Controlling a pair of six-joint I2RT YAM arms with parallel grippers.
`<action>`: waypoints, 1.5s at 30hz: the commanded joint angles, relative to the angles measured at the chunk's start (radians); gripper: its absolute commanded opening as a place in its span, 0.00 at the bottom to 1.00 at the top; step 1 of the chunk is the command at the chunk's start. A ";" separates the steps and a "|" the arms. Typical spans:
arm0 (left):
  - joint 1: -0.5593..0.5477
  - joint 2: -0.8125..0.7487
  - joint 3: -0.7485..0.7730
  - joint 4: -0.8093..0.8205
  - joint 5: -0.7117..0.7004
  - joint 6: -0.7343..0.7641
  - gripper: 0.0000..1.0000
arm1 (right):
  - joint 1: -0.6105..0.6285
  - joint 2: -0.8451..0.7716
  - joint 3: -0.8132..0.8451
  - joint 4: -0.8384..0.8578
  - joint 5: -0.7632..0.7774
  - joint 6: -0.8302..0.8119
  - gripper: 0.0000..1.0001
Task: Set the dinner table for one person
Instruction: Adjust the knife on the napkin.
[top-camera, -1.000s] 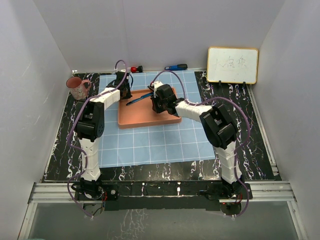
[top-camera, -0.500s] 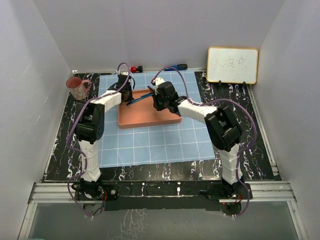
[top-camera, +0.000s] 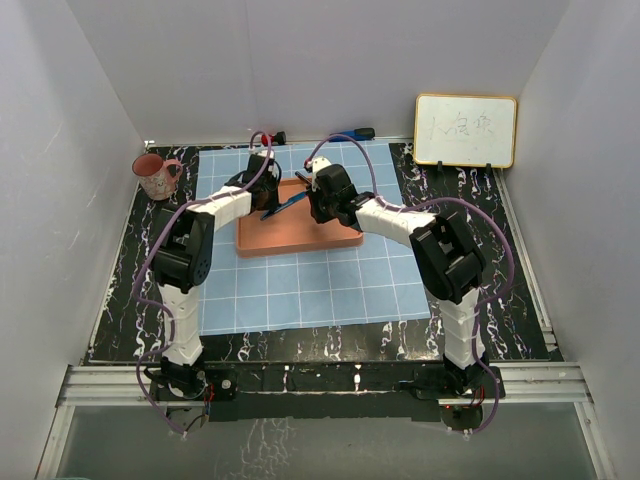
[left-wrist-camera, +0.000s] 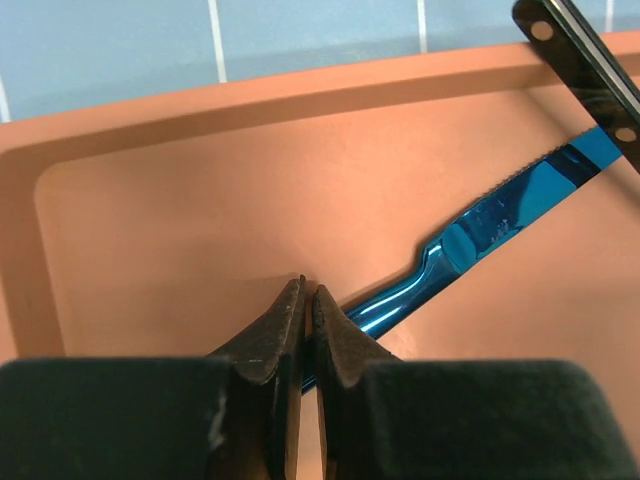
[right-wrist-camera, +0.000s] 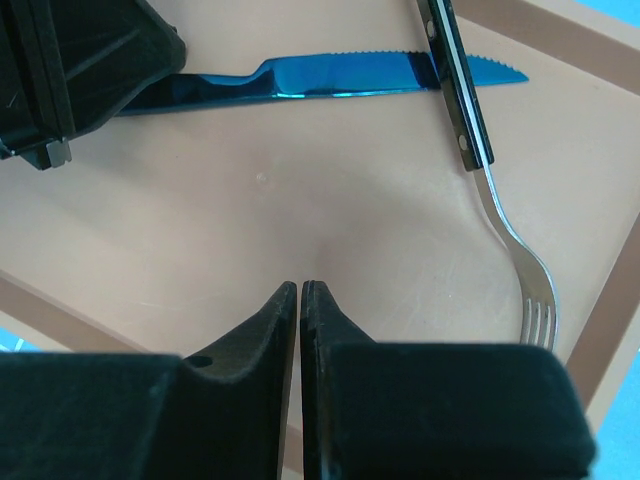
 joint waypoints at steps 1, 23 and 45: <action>-0.047 -0.015 -0.058 -0.108 0.141 -0.031 0.05 | 0.002 -0.069 0.026 0.011 0.022 0.011 0.05; -0.084 -0.033 -0.053 -0.170 0.152 -0.008 0.05 | 0.003 0.032 0.099 -0.025 0.239 0.004 0.00; -0.084 -0.060 -0.046 -0.222 0.183 0.003 0.05 | -0.011 0.186 0.178 0.021 0.240 -0.012 0.00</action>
